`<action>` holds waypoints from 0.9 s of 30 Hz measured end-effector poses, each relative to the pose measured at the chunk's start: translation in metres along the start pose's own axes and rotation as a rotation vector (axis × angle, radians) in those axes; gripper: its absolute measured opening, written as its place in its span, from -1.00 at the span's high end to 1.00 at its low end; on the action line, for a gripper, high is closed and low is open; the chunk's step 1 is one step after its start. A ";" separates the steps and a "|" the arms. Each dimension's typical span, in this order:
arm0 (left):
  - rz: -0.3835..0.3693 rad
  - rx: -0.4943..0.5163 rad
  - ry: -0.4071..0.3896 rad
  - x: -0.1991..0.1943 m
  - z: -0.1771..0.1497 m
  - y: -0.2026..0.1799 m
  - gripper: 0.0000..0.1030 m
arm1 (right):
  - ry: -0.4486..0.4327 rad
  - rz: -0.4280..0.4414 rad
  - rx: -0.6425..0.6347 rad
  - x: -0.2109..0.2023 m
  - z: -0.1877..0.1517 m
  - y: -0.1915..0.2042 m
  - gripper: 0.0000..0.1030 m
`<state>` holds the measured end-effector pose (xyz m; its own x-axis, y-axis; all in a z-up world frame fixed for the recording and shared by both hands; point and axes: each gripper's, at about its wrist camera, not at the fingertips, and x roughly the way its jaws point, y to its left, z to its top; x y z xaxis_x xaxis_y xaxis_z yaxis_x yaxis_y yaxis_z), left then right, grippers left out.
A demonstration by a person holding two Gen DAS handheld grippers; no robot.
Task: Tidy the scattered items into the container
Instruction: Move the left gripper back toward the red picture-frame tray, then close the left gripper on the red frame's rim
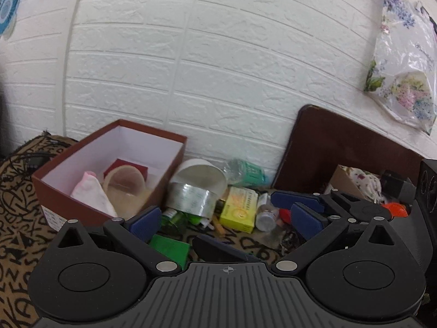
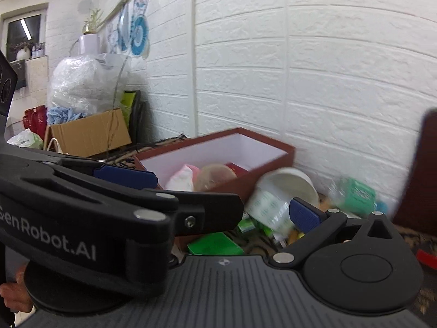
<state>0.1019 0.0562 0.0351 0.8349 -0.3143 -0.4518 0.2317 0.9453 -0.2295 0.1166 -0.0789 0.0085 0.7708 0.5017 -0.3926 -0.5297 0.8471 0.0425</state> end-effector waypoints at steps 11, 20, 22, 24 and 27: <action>-0.177 -0.021 0.150 0.033 -0.077 -0.053 -1.00 | 0.027 -0.209 0.152 -0.050 -0.090 -0.032 -1.00; -0.229 -0.002 0.166 0.065 -0.068 -0.083 -0.88 | -0.045 -0.446 0.233 -0.084 -0.113 -0.078 -0.99; -0.235 -0.011 0.177 0.076 -0.063 -0.087 -0.82 | -0.057 -0.475 0.274 -0.088 -0.115 -0.090 -0.98; -0.246 -0.017 0.189 0.087 -0.057 -0.092 -0.75 | -0.066 -0.491 0.303 -0.091 -0.117 -0.098 -0.94; -0.258 -0.027 0.203 0.104 -0.050 -0.100 -0.63 | -0.078 -0.512 0.315 -0.092 -0.116 -0.106 -0.82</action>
<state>0.1404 -0.0751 -0.0324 0.6334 -0.5562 -0.5379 0.4070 0.8308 -0.3797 0.0605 -0.2358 -0.0667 0.9302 0.0182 -0.3666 0.0361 0.9894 0.1407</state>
